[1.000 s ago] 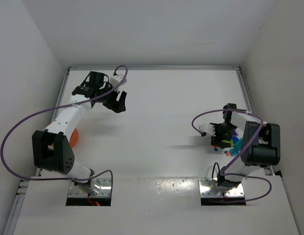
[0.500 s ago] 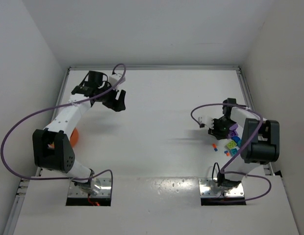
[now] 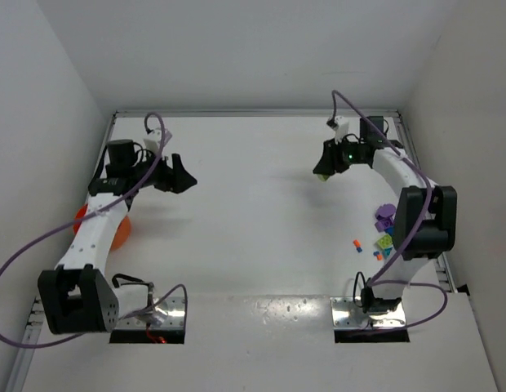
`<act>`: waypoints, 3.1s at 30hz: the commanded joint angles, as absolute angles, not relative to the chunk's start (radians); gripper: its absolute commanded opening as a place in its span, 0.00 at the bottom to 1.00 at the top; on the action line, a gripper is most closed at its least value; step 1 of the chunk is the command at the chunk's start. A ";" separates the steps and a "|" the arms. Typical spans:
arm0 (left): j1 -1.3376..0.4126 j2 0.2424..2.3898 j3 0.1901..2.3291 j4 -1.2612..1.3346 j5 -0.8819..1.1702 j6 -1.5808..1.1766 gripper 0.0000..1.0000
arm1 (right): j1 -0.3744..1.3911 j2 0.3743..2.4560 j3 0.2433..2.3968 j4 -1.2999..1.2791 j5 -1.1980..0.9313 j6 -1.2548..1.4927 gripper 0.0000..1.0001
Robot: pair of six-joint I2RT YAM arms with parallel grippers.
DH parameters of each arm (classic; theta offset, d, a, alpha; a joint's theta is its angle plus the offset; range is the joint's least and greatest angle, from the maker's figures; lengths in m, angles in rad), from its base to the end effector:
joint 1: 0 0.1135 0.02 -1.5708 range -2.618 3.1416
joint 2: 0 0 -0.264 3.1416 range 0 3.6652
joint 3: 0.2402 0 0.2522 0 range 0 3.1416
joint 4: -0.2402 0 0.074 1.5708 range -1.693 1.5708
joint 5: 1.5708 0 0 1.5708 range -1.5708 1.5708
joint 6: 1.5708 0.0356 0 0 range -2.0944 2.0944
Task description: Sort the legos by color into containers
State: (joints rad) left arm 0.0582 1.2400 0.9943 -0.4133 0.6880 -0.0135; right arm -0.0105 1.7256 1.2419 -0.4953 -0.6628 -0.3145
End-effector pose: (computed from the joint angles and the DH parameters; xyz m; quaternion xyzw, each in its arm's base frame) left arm 0.2676 -0.0071 0.2996 0.1181 0.8500 -0.2935 0.4211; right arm 0.3626 0.0181 0.2288 -0.2307 0.8797 0.2625 0.3225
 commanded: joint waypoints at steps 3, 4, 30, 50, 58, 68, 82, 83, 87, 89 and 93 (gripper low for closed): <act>0.034 1.022 0.881 -0.171 0.755 -0.189 0.76 | -0.009 1.789 1.200 -0.056 -0.841 0.542 0.08; 0.011 0.999 0.849 -0.144 0.743 -0.219 0.76 | -0.009 1.789 1.146 0.084 -0.841 0.766 0.08; -0.561 1.425 1.167 0.014 0.177 -0.356 0.70 | 0.253 1.948 1.222 0.226 -0.850 1.900 0.00; -0.589 1.562 1.252 0.003 0.066 -0.385 0.65 | 0.301 1.957 1.243 0.192 -0.868 1.937 0.00; -0.589 1.560 1.217 -0.006 0.029 -0.394 0.65 | 0.301 1.948 1.252 0.201 -0.868 1.947 0.00; -0.589 1.560 1.198 -0.006 0.038 -0.403 0.61 | 0.301 1.921 1.252 0.229 -0.887 1.965 0.00; -0.589 1.560 1.178 0.003 0.066 -0.394 0.32 | 0.310 1.902 1.252 0.250 -0.896 1.993 0.00; -0.589 1.560 1.178 0.003 0.066 -0.394 0.30 | 0.310 1.902 1.252 0.262 -0.896 1.993 0.00; -0.589 1.542 1.169 0.003 0.066 -0.385 0.22 | 0.310 1.891 1.240 0.262 -0.896 1.993 0.16; -0.589 1.533 1.169 -0.006 0.057 -0.385 0.22 | 0.310 1.881 1.229 0.272 -0.896 1.993 0.22; -0.589 1.497 1.146 -0.025 0.046 -0.353 0.21 | 0.290 1.870 1.189 0.302 -0.876 1.965 0.53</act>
